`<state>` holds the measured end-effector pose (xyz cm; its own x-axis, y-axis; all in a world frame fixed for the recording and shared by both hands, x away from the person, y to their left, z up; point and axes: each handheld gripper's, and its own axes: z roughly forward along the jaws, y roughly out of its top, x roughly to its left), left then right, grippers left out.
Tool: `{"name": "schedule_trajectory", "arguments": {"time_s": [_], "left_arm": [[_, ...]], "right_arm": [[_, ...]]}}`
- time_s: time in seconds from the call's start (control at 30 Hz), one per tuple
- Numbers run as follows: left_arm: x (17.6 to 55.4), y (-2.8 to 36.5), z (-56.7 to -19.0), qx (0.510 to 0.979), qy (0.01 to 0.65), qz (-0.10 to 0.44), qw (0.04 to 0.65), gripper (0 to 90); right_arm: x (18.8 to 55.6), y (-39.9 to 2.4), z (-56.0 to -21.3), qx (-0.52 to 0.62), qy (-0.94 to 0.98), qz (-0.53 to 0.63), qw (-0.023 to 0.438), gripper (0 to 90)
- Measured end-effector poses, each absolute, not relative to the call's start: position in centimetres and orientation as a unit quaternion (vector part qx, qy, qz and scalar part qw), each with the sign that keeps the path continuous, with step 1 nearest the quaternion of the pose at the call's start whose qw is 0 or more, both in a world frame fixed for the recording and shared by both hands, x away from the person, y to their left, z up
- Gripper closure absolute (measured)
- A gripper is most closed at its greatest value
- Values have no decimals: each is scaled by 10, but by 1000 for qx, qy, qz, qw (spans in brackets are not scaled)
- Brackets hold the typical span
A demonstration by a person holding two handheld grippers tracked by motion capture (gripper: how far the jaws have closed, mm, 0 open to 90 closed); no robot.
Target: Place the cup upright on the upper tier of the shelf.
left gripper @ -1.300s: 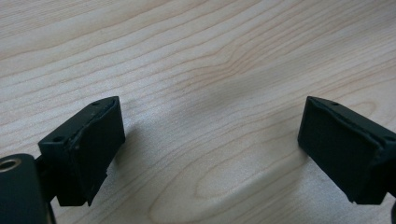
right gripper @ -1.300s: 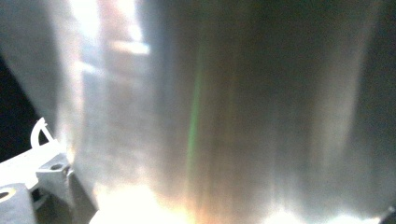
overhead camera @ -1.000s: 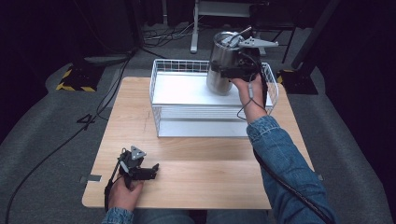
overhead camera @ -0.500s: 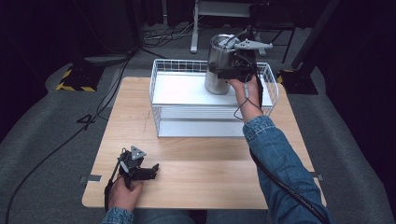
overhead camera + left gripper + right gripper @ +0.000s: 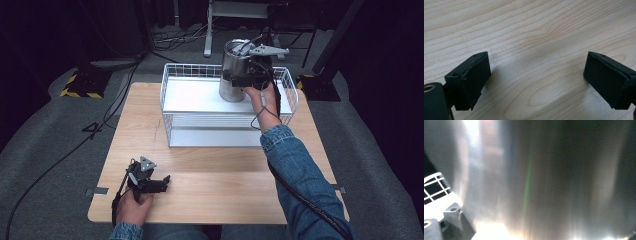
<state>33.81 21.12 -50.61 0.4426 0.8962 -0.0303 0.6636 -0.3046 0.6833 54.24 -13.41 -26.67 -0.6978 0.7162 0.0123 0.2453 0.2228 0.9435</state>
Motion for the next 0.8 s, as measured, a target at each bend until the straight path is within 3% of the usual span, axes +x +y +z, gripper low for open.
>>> {"name": "schedule_trajectory", "arguments": {"time_s": [0.8], "left_arm": [[339,211,-506,786,497,182,319,78]], "right_arm": [[529,-139,-264,326,739,535,246,0]]}}
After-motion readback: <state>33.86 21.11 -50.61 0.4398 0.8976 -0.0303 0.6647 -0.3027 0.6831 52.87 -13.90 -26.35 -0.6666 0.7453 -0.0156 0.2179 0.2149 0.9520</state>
